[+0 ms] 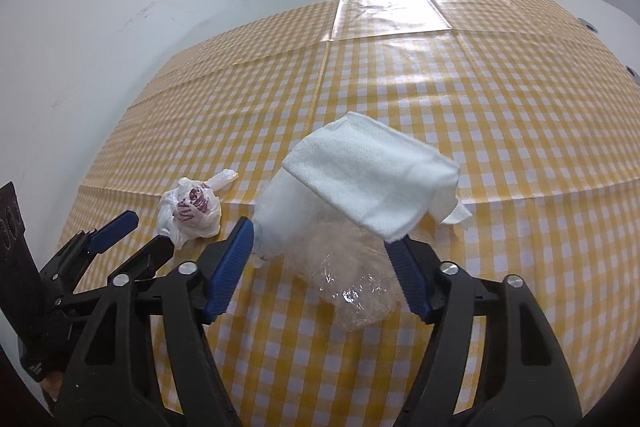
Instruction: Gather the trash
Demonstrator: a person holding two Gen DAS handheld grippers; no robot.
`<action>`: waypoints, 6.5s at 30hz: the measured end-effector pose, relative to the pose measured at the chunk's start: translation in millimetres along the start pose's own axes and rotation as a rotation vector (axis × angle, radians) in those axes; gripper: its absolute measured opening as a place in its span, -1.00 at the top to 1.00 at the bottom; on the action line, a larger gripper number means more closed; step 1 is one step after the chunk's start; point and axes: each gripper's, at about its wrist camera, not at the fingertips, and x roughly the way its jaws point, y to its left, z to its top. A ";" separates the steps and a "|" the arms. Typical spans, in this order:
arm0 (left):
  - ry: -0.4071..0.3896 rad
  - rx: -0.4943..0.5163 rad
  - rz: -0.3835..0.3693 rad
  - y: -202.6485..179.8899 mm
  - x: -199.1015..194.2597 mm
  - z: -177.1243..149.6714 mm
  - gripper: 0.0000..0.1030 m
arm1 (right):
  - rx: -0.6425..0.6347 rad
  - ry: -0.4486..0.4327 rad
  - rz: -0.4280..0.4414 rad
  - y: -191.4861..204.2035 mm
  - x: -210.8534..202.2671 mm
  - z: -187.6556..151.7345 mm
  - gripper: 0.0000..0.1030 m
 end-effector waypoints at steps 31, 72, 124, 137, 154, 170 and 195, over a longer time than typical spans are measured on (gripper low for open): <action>-0.045 -0.057 -0.047 -11.8 -43.4 -13.2 0.79 | 0.054 0.000 0.104 -24.6 -41.5 -21.0 0.15; 0.024 -0.061 -0.058 16.2 -1.7 -18.3 0.76 | -0.030 0.038 -0.081 -30.0 40.2 65.3 0.24; -0.228 -0.109 -0.127 -50.1 -247.5 -162.1 0.83 | -0.302 -0.325 0.029 43.4 -212.1 -202.7 0.76; -0.213 -0.044 -0.095 -71.7 -281.6 -217.7 0.82 | -0.324 -0.298 0.072 34.3 -239.1 -278.1 0.75; 0.051 -0.072 -0.095 -58.3 -187.0 -294.2 0.82 | -0.341 -0.046 0.023 15.0 -144.5 -349.2 0.74; 0.308 -0.184 -0.047 -30.6 -28.4 -339.9 0.82 | -0.314 0.217 -0.066 -15.0 -4.9 -366.2 0.74; 0.582 -0.378 -0.015 6.0 132.0 -350.7 0.83 | -0.204 0.515 -0.213 -44.8 168.6 -356.0 0.74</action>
